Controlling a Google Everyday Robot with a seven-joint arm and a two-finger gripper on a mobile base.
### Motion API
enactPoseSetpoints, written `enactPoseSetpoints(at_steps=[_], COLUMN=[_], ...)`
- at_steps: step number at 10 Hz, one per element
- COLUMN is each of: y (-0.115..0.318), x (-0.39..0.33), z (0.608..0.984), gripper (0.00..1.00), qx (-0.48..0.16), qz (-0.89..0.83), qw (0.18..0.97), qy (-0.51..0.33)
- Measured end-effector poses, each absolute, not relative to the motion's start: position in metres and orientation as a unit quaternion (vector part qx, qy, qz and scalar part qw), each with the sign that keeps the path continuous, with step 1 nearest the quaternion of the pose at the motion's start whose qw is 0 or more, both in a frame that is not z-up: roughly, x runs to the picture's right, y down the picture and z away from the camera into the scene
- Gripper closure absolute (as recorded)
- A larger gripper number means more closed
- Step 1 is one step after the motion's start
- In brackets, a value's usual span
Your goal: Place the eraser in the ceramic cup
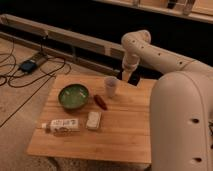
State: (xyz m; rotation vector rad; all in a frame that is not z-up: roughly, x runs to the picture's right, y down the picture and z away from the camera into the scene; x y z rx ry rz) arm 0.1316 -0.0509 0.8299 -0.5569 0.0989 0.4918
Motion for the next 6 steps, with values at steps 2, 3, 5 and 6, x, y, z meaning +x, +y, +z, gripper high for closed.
enactPoseSetpoints(at_steps=[2, 3, 5, 6], y=[-0.031, -0.024, -0.014, -0.013], x=[0.115, 0.110, 0.106, 0.104], z=[0.801, 0.787, 0.762, 0.759], gripper=[1.00, 1.00, 1.00, 1.00], qx=[-0.260, -0.253, -0.240, -0.240], qz=[0.232, 0.229, 0.225, 0.222], qw=[0.937, 0.940, 0.941, 0.939], qy=[0.028, 0.007, -0.081, -0.107])
